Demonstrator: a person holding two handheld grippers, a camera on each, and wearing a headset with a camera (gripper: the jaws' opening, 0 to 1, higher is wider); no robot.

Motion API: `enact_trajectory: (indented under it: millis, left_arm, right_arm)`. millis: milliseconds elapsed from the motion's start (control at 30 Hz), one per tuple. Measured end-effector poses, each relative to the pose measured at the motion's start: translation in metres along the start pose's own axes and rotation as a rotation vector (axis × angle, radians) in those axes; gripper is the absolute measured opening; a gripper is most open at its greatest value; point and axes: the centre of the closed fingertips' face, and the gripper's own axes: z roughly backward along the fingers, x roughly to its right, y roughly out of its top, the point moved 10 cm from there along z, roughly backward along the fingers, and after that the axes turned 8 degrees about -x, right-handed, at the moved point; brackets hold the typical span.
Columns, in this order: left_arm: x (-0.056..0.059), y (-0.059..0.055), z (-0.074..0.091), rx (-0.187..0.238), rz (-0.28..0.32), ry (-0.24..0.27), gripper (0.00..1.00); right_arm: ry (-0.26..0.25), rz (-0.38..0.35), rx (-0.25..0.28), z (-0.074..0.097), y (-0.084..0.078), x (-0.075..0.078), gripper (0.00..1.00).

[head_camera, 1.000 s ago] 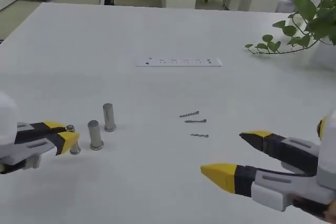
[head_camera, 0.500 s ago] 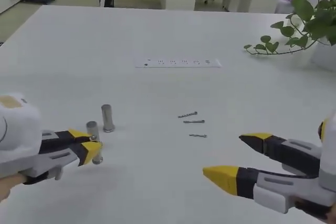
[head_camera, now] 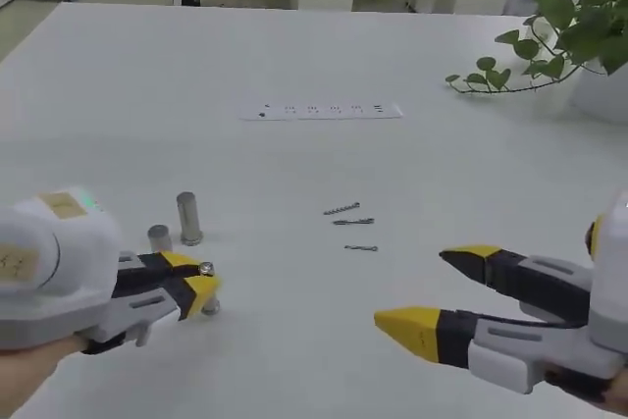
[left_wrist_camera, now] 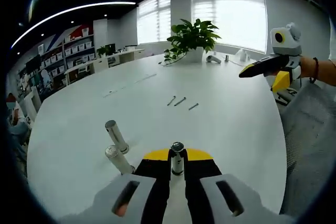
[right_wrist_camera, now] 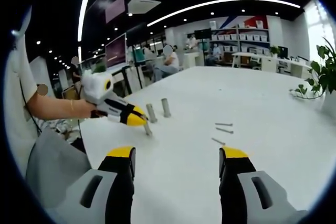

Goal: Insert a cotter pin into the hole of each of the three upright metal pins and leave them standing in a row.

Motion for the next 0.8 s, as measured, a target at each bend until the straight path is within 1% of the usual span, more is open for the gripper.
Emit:
enact_trajectory:
  millis: [67, 133, 233, 400, 600, 800]
  left_arm:
    - [0.001, 0.000, -0.003, 0.000, -0.013, -0.014, 0.07]
    - [0.002, 0.001, -0.005, 0.001, -0.014, -0.029, 0.07]
    - [0.003, 0.002, -0.008, 0.018, -0.030, -0.061, 0.07]
    - [0.004, 0.004, -0.015, 0.024, -0.052, -0.099, 0.07]
    - [0.006, 0.005, -0.019, 0.025, -0.089, -0.133, 0.07]
    - [0.007, 0.003, -0.021, 0.021, -0.110, -0.156, 0.07]
  right_arm:
    - [-0.002, -0.003, -0.001, 0.000, -0.001, 0.001, 0.66]
    - [-0.005, -0.006, -0.002, 0.001, -0.002, 0.001, 0.66]
    - [-0.007, -0.015, -0.003, 0.001, -0.004, 0.002, 0.66]
    - [-0.008, -0.021, -0.013, 0.001, -0.006, 0.003, 0.66]
    - [-0.006, -0.027, -0.007, 0.000, -0.006, 0.004, 0.66]
    - [-0.003, -0.026, -0.009, -0.002, -0.005, 0.005, 0.65]
